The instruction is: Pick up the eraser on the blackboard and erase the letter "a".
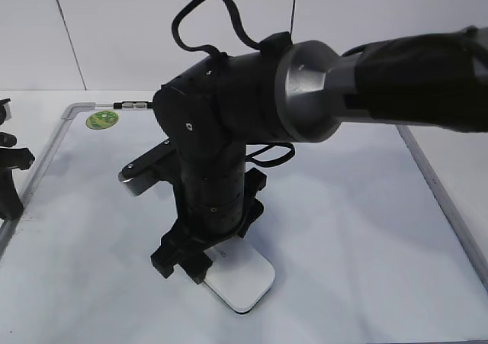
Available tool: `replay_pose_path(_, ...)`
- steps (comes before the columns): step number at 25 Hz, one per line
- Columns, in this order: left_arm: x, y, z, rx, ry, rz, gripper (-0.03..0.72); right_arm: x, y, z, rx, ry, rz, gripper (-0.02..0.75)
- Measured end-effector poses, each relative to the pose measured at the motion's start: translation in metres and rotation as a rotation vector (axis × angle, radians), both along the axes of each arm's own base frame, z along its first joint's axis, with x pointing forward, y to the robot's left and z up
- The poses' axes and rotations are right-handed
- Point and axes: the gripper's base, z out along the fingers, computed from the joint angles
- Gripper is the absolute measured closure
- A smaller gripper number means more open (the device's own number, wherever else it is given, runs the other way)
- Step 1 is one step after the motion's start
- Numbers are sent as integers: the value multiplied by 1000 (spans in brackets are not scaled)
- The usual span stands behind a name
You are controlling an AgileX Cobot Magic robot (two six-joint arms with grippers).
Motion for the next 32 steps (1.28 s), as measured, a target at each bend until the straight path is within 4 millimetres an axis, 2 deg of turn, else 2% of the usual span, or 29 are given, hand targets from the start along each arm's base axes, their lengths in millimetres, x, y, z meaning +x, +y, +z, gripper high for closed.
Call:
replay_pose_path(6, 0, 0, 0, 0, 0, 0, 670, 11, -9, 0, -8, -9, -39, 200)
replay_pose_path(21, 0, 0, 0, 0, 0, 0, 670, 72, -83, 0, -41, -13, -267, 200)
replay_pose_path(28, 0, 0, 0, 0, 0, 0, 669, 84, -112, 9, -99, -30, -322, 201)
replay_pose_path(32, 0, 0, 0, 0, 0, 0, 668, 91, -135, 25, -94, -41, -392, 201)
